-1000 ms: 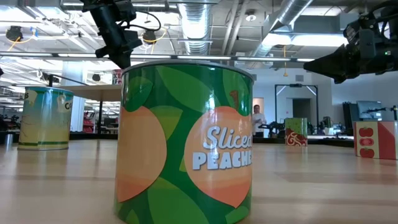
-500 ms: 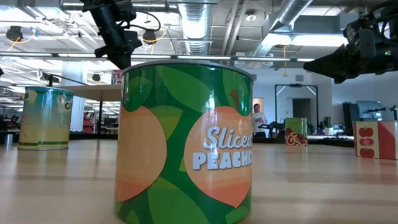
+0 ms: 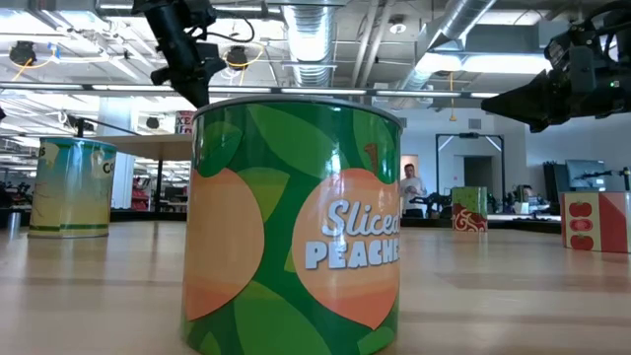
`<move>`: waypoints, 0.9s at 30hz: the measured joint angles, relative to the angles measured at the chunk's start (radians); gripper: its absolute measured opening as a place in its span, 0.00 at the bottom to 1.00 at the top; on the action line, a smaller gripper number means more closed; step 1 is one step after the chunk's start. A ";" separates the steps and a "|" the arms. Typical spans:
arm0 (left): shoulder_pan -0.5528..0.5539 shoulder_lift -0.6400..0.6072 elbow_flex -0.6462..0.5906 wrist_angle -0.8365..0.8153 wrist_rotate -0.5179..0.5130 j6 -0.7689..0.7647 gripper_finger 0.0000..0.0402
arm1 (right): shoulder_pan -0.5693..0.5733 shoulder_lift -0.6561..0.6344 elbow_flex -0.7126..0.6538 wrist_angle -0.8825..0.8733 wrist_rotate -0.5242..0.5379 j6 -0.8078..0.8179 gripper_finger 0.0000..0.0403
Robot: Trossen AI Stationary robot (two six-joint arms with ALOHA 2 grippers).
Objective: Pick and place cans onto a shelf
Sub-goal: Put the canned carrots on the shelf
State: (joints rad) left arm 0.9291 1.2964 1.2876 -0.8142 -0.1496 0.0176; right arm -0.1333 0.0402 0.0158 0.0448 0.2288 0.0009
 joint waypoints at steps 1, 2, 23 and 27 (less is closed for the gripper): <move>0.000 0.000 0.012 -0.005 -0.001 0.000 0.16 | 0.000 0.000 0.000 0.000 0.000 0.000 0.12; 0.000 0.000 0.026 -0.007 -0.001 0.000 0.16 | 0.000 0.000 0.000 0.000 0.000 0.000 0.12; -0.458 -0.062 0.130 -0.220 -0.034 0.046 0.05 | 0.000 0.000 0.000 0.000 0.000 0.000 0.12; -0.636 -0.077 0.108 -0.218 -0.124 -0.003 0.01 | 0.000 0.000 0.000 0.000 0.000 0.000 0.12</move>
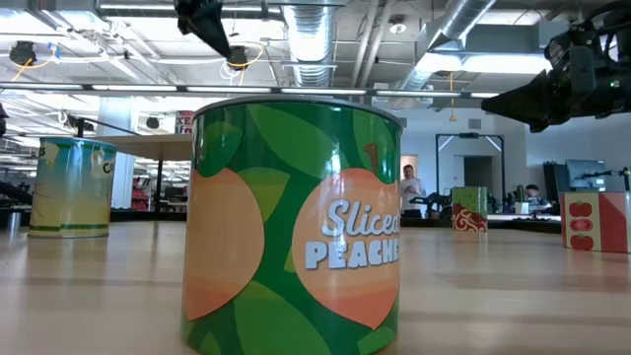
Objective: Pick and place cans onto a shelf
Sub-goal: Put the canned carrots on the shelf
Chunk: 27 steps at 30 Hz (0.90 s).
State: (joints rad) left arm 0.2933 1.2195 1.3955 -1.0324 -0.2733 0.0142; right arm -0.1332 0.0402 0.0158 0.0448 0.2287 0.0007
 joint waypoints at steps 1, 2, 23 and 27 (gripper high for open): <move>-0.041 -0.002 -0.011 0.001 -0.022 -0.021 0.01 | 0.000 0.000 0.000 0.000 0.000 0.000 0.12; -0.081 -0.003 -0.024 0.000 -0.042 -0.045 0.01 | 0.000 0.000 0.000 0.000 0.000 0.000 0.12; -0.661 -0.003 -0.277 -0.168 0.010 -0.842 0.02 | 0.000 0.000 0.000 0.000 0.000 0.000 0.12; -0.714 0.009 -0.316 -0.187 0.009 -0.896 0.11 | 0.000 0.000 0.000 0.000 0.000 0.000 0.12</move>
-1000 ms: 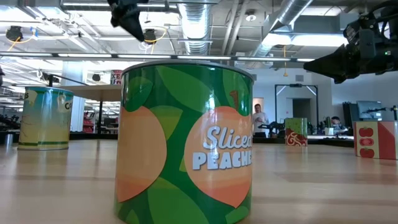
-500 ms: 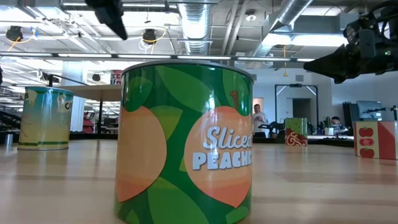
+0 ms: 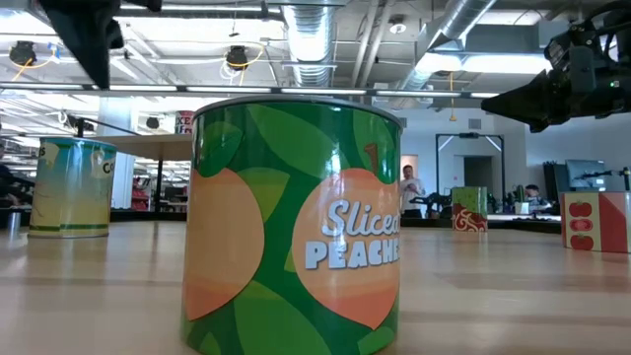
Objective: Pick and place cans onto a shelf
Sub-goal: Put the canned carrots on the shelf
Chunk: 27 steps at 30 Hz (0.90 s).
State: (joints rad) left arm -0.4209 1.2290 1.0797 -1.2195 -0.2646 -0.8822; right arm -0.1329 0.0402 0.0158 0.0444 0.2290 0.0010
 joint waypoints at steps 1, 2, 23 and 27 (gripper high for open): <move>-0.012 0.002 -0.010 -0.001 -0.002 -0.004 0.14 | 0.000 0.000 0.000 0.000 0.000 0.000 0.12; -0.023 0.003 -0.020 -0.001 -0.003 -0.007 0.17 | 0.000 0.000 0.000 0.000 0.000 0.000 0.12; -0.110 0.017 -0.189 0.078 -0.062 -0.015 0.32 | 0.000 0.000 0.000 0.000 0.000 0.000 0.12; -0.110 0.017 -0.202 0.077 -0.065 0.011 0.32 | 0.000 0.000 0.000 0.000 0.000 0.000 0.12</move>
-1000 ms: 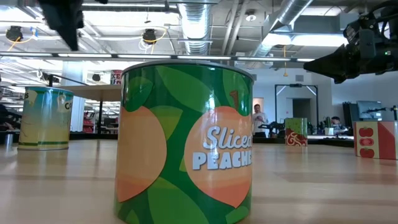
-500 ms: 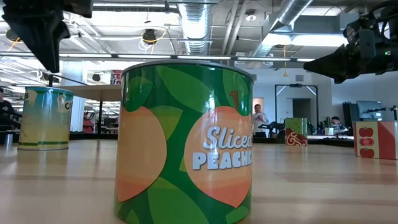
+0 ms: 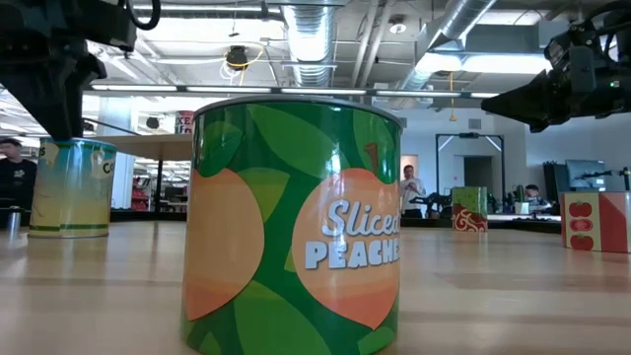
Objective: Pick and place cans onto a shelf
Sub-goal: Put the canned carrots on the shelf
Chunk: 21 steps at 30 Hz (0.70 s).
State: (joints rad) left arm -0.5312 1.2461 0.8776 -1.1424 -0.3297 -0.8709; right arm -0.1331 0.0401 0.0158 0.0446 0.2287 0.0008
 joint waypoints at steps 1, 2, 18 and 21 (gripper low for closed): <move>0.000 0.000 0.000 0.001 -0.002 0.005 0.32 | 0.000 0.000 0.000 0.000 0.000 0.000 0.12; 0.000 0.000 0.000 0.002 -0.004 0.009 0.31 | 0.000 0.000 0.000 0.000 0.000 0.000 0.12; 0.000 0.000 0.000 0.017 -0.009 0.077 0.12 | 0.000 0.000 0.000 0.000 0.000 0.000 0.12; 0.000 0.000 0.000 0.017 -0.017 0.077 0.12 | 0.000 0.000 0.000 0.000 0.000 0.000 0.12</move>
State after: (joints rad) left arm -0.5308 1.2461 0.8780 -1.1259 -0.3470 -0.7940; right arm -0.1332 0.0402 0.0158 0.0444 0.2291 0.0007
